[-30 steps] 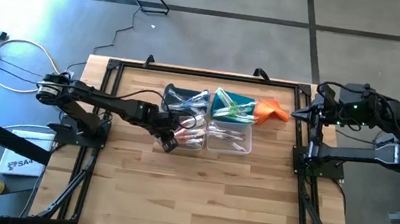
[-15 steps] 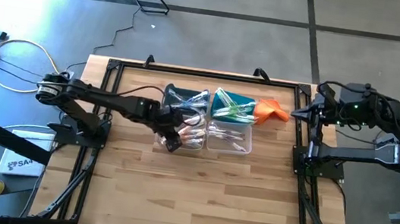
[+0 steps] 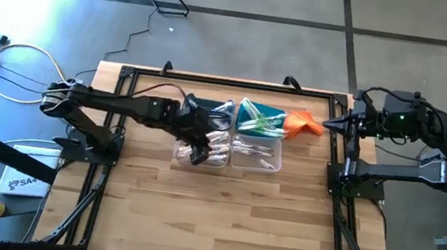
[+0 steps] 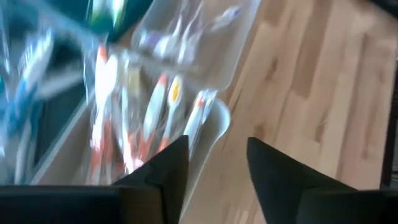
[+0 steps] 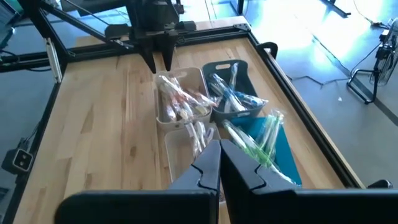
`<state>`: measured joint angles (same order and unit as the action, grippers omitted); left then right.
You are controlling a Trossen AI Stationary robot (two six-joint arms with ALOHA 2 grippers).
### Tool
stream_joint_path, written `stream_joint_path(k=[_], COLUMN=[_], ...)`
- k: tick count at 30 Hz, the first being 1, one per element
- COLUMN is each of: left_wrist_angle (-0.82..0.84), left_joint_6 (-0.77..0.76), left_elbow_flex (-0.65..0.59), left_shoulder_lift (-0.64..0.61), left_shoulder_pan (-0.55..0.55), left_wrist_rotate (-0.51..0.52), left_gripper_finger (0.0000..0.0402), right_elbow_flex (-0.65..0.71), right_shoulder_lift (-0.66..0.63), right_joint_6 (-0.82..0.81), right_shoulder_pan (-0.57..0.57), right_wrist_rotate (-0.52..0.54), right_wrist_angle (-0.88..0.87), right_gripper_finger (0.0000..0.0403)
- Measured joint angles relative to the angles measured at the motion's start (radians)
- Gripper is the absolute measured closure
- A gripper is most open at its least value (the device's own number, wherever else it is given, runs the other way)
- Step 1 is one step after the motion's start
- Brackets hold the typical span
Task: Pick & Place Toothbrushes
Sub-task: Return to Home Position
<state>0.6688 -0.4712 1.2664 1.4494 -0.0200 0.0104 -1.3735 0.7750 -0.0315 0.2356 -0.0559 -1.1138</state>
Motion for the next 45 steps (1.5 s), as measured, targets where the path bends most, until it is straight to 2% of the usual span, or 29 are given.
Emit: stream_joint_path(k=[9,12,18,24,30,38,45], left_wrist_angle=[-0.041,-0.041,-0.045,-0.046,-0.046,-0.042,0.036], left_joint_6=[0.129,0.135,0.134,0.127,0.126,0.161,0.220], left_elbow_flex=[0.085,0.098,0.113,0.113,0.114,0.114,0.114], left_shoulder_lift=[0.000,0.000,0.000,0.000,0.006,0.006,0.006], left_shoulder_pan=[0.000,0.000,0.000,0.000,0.001,0.000,0.001], left_wrist_rotate=[0.000,0.001,0.008,0.007,0.004,0.004,0.004], left_gripper_finger=[0.0368,0.0396,0.0392,0.0391,0.0391,0.0391,0.0391], right_elbow_flex=[0.000,0.000,0.000,0.000,0.000,0.000,0.000], right_shoulder_lift=[0.003,0.003,0.003,0.003,0.004,0.013,0.013], right_joint_6=[-0.001,-0.002,-0.002,-0.054,-0.150,-0.156,-0.145], right_shoulder_pan=[0.000,0.000,0.000,0.000,0.000,0.000,0.000], right_wrist_rotate=[0.000,0.000,0.004,0.057,-0.004,0.001,0.001], right_wrist_angle=[0.020,0.027,0.027,0.026,0.021,0.027,0.027], right_gripper_finger=[0.0401,0.0401,0.0401,0.0401,0.0401,0.0400,0.0400])
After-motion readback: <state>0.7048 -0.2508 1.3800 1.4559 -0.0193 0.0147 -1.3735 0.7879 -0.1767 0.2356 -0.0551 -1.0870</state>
